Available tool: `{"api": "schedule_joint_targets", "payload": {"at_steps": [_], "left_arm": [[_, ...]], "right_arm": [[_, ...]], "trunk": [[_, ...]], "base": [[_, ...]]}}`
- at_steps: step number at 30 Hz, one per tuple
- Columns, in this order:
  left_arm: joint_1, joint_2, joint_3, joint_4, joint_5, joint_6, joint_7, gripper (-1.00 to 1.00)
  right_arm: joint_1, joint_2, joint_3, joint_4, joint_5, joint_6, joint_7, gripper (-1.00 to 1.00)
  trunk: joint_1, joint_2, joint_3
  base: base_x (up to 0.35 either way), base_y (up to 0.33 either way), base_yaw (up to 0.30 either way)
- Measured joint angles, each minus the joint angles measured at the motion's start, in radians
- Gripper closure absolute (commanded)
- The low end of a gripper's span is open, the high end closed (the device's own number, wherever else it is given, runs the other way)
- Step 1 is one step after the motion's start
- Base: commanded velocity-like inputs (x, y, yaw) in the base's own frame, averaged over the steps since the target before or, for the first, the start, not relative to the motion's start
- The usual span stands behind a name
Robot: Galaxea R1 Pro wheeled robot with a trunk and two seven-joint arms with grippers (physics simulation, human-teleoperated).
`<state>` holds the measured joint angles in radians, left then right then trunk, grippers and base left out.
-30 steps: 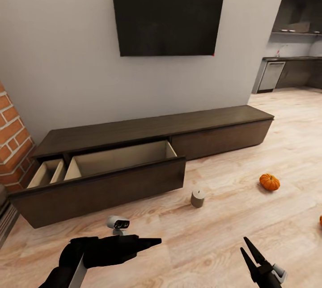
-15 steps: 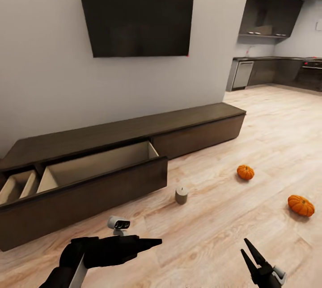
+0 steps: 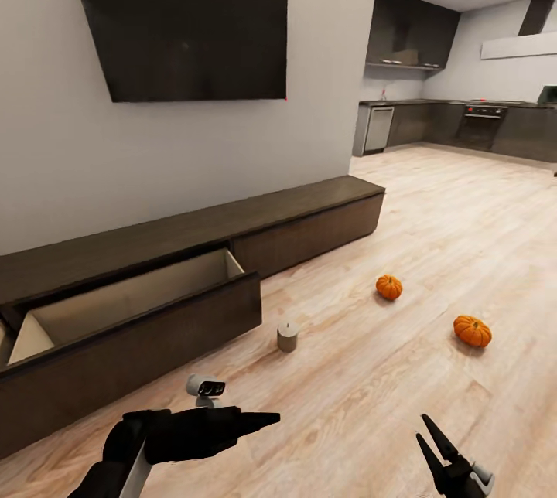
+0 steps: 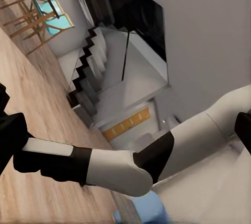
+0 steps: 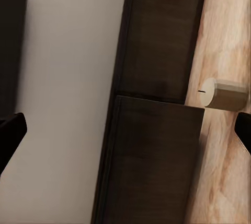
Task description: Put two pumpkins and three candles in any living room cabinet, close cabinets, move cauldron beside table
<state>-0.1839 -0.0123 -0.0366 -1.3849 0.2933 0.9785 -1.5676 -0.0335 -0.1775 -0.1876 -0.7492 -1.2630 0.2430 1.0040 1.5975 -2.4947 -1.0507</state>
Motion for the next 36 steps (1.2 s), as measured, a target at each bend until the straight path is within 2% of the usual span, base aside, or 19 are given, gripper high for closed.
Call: {"api": "schedule_joint_targets", "payload": {"at_steps": [5, 19, 36], "left_arm": [[0.0, 0.0, 0.0, 0.0, 0.0, -0.001, 0.0, -1.0], [0.0, 0.0, 0.0, 0.0, 0.001, 0.0, 0.0, -1.0], [0.0, 0.0, -0.001, -0.002, 0.001, -0.001, 0.0, -1.0]], "right_arm": [[0.0, 0.0, 0.0, 0.001, 0.0, 0.0, 0.0, -1.0], [0.0, -0.005, 0.0, 0.002, 0.0, 0.0, -0.004, -1.0], [0.0, -0.001, -0.003, 0.039, -0.002, 0.0, 0.001, -1.0]], "trunk": [[0.0, 0.0, 0.003], [0.0, 0.0, 0.004], [0.0, 0.0, 0.022]], "base": [[0.0, 0.0, -0.238], [0.0, 0.0, -0.03], [0.0, 0.0, -0.206]]}}
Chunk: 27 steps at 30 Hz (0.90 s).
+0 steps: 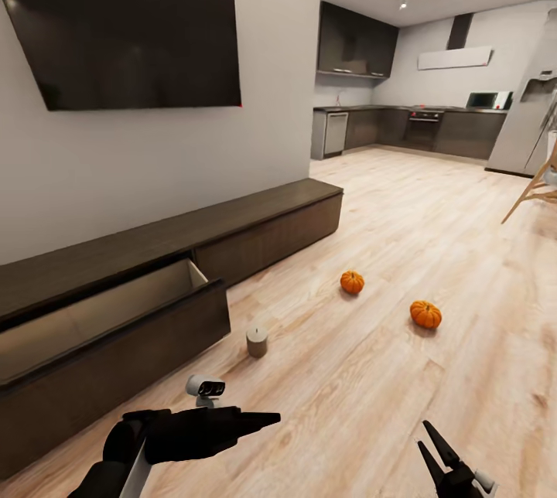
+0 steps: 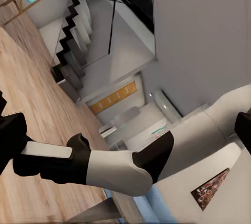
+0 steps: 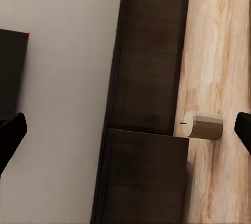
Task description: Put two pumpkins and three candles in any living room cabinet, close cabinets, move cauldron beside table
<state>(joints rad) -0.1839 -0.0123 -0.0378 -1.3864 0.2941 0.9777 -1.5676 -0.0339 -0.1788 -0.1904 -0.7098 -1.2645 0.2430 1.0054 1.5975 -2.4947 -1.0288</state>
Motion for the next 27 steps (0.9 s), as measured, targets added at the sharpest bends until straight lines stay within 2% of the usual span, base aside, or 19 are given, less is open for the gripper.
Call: {"api": "schedule_joint_targets", "payload": {"at_steps": [11, 13, 16, 18, 20, 22, 24, 25, 27], "left_arm": [[0.0, 0.003, 0.018, 0.002, -0.003, 0.0, 0.0, -1.0], [0.0, 0.004, 0.046, 0.006, -0.002, 0.0, 0.002, -1.0], [-0.002, 0.006, 0.11, 0.01, -0.014, 0.0, 0.002, -1.0], [-0.006, 0.009, 0.132, 0.011, -0.024, 0.0, 0.016, -1.0], [-0.01, 0.011, 0.169, 0.011, -0.031, 0.002, 0.151, -1.0], [-0.012, 0.007, 0.192, 0.006, -0.031, 0.004, 0.282, -1.0], [-0.013, 0.003, 0.202, 0.002, -0.03, 0.006, 0.419, -1.0], [-0.014, 0.002, 0.204, 0.002, -0.028, 0.006, 0.454, -1.0], [-0.014, -0.002, 0.207, -0.002, -0.024, 0.004, 0.584, -1.0]], "right_arm": [[0.0, -0.005, 0.0, 0.005, 0.0, 0.0, -0.001, -1.0], [0.0, -0.005, 0.0, 0.005, 0.0, 0.0, -0.001, -1.0], [0.0, -0.006, -0.001, 0.006, 0.0, 0.0, -0.001, -1.0], [0.0, -0.006, -0.001, 0.006, 0.0, -0.001, -0.001, -1.0], [0.0, -0.007, -0.001, 0.008, 0.0, -0.001, -0.002, -1.0], [0.0, -0.005, -0.002, 0.02, 0.0, -0.001, -0.007, -1.0], [0.0, -0.005, -0.002, 0.035, 0.0, 0.0, -0.011, -1.0], [0.0, -0.005, -0.002, 0.038, 0.0, -0.001, -0.012, -1.0], [0.0, -0.004, -0.002, 0.044, 0.001, -0.001, -0.016, -1.0]], "trunk": [[0.0, 0.0, 0.01], [0.0, 0.0, 0.01], [0.0, 0.0, 0.01], [0.0, 0.0, 0.01], [0.0, 0.0, 0.01], [0.0, 0.0, 0.01], [0.0, 0.0, 0.01], [0.0, 0.0, 0.01], [0.0, 0.0, 0.01]], "base": [[0.0, 0.0, -0.138], [0.0, 0.0, -0.017], [0.0, 0.0, -0.006], [0.0, 0.0, -0.002], [0.0, 0.0, 0.0], [0.0, 0.0, 0.0], [0.0, 0.0, 0.0], [0.0, 0.0, 0.0], [0.0, 0.0, 0.0]]}}
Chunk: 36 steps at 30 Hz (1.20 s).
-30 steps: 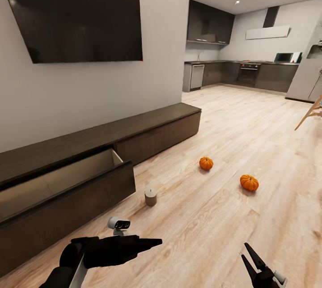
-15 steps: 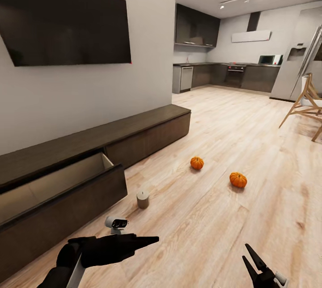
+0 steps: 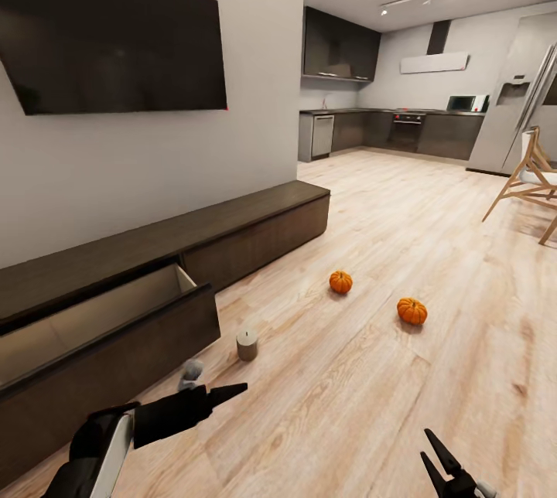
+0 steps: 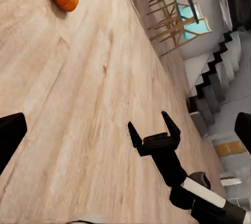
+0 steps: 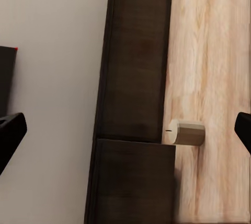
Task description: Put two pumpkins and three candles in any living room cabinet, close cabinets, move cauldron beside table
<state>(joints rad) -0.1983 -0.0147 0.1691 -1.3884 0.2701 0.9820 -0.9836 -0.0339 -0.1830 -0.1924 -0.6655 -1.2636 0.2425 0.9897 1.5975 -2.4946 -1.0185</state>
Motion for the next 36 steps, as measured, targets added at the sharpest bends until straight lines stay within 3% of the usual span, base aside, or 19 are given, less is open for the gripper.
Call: {"api": "schedule_joint_targets", "payload": {"at_steps": [4, 7, 14, 18, 20, 23, 25, 27, 28, 30, 32, 33, 36], "left_arm": [[0.0, -0.042, -0.005, -0.02, 0.001, -0.001, 0.264, -1.0], [0.0, -0.055, -0.019, -0.046, 0.002, -0.001, 0.375, -1.0], [-0.001, -0.061, -0.068, -0.079, -0.009, 0.003, 0.46, -1.0], [0.001, -0.061, -0.119, -0.121, -0.01, 0.005, 0.62, -1.0], [0.001, -0.061, -0.133, -0.125, -0.009, 0.005, 0.67, -1.0], [0.001, -0.062, -0.159, -0.129, -0.01, 0.006, 0.728, -1.0], [0.001, -0.062, -0.172, -0.13, -0.01, 0.006, 0.757, -1.0], [0.001, -0.062, -0.178, -0.13, -0.01, 0.006, 0.777, -1.0], [0.001, -0.062, -0.18, -0.13, -0.01, 0.006, 0.786, -1.0], [0.001, -0.062, -0.182, -0.129, -0.009, 0.006, 0.813, -1.0], [0.001, -0.063, -0.183, -0.128, -0.008, 0.005, 0.825, -1.0], [0.0, -0.062, -0.184, -0.128, -0.007, 0.004, 0.832, -1.0], [0.0, -0.062, -0.185, -0.128, -0.004, 0.003, 0.839, -1.0]], "right_arm": [[0.0, -0.002, 0.005, 0.003, 0.003, 0.003, -0.047, -1.0], [0.0, -0.003, 0.008, 0.0, 0.013, 0.003, -0.103, -1.0], [0.0, -0.002, 0.008, -0.024, 0.151, 0.004, -0.144, -1.0], [0.0, -0.003, 0.009, -0.083, 0.214, 0.005, -0.156, -1.0], [0.0, -0.003, 0.009, -0.112, 0.255, 0.005, -0.178, -1.0], [0.0, -0.002, 0.008, -0.187, 0.335, 0.008, -0.275, -1.0], [0.0, 0.002, 0.009, -0.288, 0.398, 0.014, -0.414, -1.0], [0.0, 0.005, 0.012, -0.397, 0.457, 0.021, -0.603, -1.0], [0.0, 0.006, 0.013, -0.442, 0.488, 0.027, -0.709, -1.0], [0.0, 0.01, 0.044, -0.543, 0.601, 0.059, -0.998, -1.0], [-0.001, 0.012, 0.084, -0.581, 0.641, 0.099, -1.103, -1.0], [-0.001, 0.013, 0.127, -0.618, 0.66, 0.154, -1.19, -1.0], [-0.006, 0.011, 0.179, -0.759, 0.673, 0.26, -1.302, -1.0]], "trunk": [[0.0, 0.0, 0.0], [0.0, 0.0, 0.0], [0.0, 0.0, 0.0], [0.0, 0.0, 0.0], [0.0, 0.0, 0.0], [0.0, 0.0, 0.0], [0.0, 0.0, 0.0], [0.0, 0.0, 0.0], [0.0, 0.0, 0.0], [0.0, 0.0, 0.0], [0.0, 0.0, 0.0], [0.0, 0.0, 0.0], [0.0, 0.0, 0.0]], "base": [[0.0, 0.0, 0.0], [0.0, 0.0, 0.0], [0.0, 0.0, 0.0], [0.0, 0.0, 0.0], [0.0, 0.0, 0.0], [0.0, 0.0, 0.0], [0.0, 0.0, 0.0], [0.0, 0.0, 0.0], [0.0, 0.0, 0.0], [0.0, 0.0, 0.0], [0.0, 0.0, 0.0], [0.0, 0.0, 0.0], [0.0, 0.0, 0.0]]}}
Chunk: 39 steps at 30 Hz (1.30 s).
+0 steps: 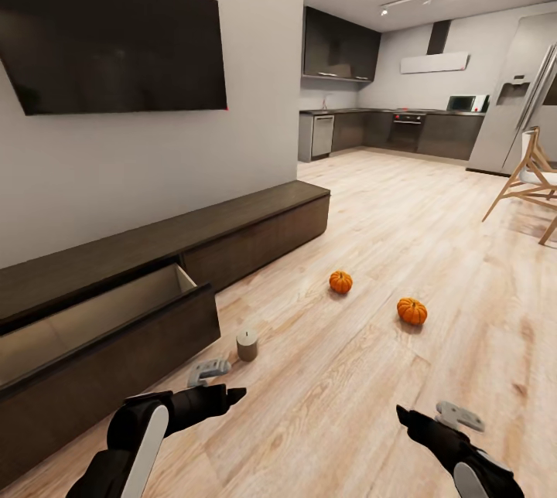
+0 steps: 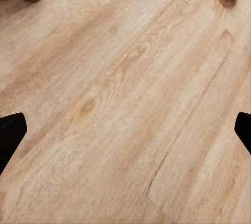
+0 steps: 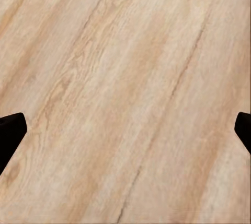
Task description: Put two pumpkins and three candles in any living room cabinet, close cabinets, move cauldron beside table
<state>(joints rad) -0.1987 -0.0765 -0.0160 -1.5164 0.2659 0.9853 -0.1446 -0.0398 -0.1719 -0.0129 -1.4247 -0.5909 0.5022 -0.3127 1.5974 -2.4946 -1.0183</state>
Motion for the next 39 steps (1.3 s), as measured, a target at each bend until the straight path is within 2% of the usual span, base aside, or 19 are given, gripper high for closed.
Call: {"api": "schedule_joint_targets", "payload": {"at_steps": [3, 6, 13, 18, 20, 29, 39], "left_arm": [[0.0, 0.0, 0.0, 0.0, 0.003, 0.0, 0.002, -1.0], [0.0, 0.0, 0.0, 0.0, 0.005, -0.001, 0.002, -1.0], [-0.001, 0.0, -0.001, 0.005, 0.01, 0.0, 0.003, -1.0], [-0.002, 0.0, -0.002, 0.006, 0.009, 0.001, 0.002, -1.0], [-0.002, 0.0, -0.022, 0.003, 0.01, 0.002, 0.001, -1.0], [-0.001, 0.003, -0.035, 0.002, 0.011, 0.002, 0.0, -1.0], [-0.001, 0.008, -0.034, 0.002, 0.012, 0.002, 0.0, -1.0]], "right_arm": [[-0.001, -0.002, 0.009, -0.075, 0.002, 0.033, -0.024, -1.0], [-0.001, -0.002, 0.013, -0.102, 0.002, 0.053, -0.032, -1.0], [-0.001, -0.001, 0.01, -0.112, -0.003, 0.112, -0.034, -1.0], [-0.001, 0.0, 0.009, -0.113, -0.002, 0.125, -0.035, -1.0], [-0.001, 0.0, 0.01, -0.115, -0.021, 0.14, -0.034, -1.0], [-0.001, 0.0, 0.005, -0.113, -0.03, 0.133, -0.031, -1.0], [-0.001, -0.001, 0.005, -0.105, -0.044, 0.129, -0.028, -1.0]], "trunk": [[0.0, 0.0, 0.0], [0.0, 0.0, 0.0], [0.0, 0.0, 0.0], [0.0, 0.0, 0.0], [0.0, 0.0, 0.0], [0.0, 0.0, 0.0], [0.0, 0.0, 0.005]], "base": [[0.0, 0.0, 0.0], [0.0, 0.0, 0.0], [0.0, 0.0, 0.0], [0.0, 0.0, 0.0], [0.0, 0.0, 0.0], [0.052, -0.111, -0.01], [0.207, -0.211, -0.229]]}}
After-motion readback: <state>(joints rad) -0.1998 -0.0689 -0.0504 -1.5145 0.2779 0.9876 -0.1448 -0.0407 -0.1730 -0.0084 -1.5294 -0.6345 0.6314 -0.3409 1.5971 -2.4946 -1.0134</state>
